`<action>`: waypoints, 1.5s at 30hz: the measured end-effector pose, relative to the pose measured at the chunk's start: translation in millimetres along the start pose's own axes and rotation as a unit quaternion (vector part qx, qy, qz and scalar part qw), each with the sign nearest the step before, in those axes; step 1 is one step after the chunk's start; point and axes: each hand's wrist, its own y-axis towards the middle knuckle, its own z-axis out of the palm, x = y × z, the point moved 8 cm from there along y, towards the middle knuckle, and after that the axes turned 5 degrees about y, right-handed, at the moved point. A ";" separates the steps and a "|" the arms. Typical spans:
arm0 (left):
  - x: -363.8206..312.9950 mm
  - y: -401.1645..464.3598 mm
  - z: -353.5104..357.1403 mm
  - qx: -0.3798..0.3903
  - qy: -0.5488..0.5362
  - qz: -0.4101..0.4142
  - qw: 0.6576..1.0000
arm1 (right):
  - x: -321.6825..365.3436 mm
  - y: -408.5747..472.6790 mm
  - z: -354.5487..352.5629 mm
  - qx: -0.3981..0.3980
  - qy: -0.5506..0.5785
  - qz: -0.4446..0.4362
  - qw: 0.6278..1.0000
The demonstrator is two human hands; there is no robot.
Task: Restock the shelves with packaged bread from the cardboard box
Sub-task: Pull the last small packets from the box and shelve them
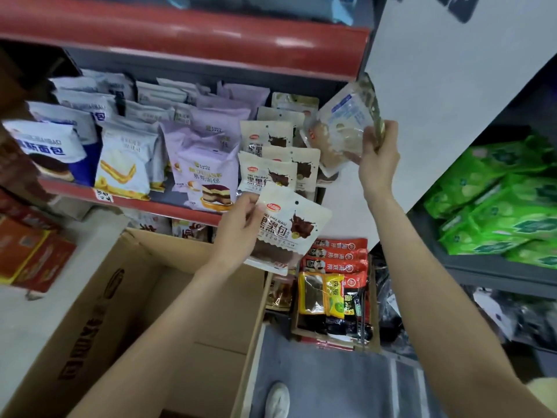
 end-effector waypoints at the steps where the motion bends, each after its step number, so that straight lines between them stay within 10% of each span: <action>1: -0.7 3.3 2.8 -0.002 -0.002 0.003 1.000 | -7.2 5.7 10.3 0.017 0.017 0.021 0.999; 12: -14.8 53.8 47.7 -0.083 -0.125 -0.065 0.987 | -43.8 11.9 16.4 0.141 0.071 0.129 0.979; 20: -1.5 63.5 78.5 -0.046 -0.121 -0.065 0.989 | -79.5 -86.2 -1.1 0.269 -0.101 0.146 0.947; 36: 31.1 22.8 29.5 -0.067 0.088 -0.004 0.994 | -105.9 -90.1 22.6 0.071 -0.229 0.050 0.969; 45: 50.8 31.7 28.2 -0.041 0.153 -0.018 0.987 | -112.7 -95.9 40.6 0.125 -0.214 0.038 0.968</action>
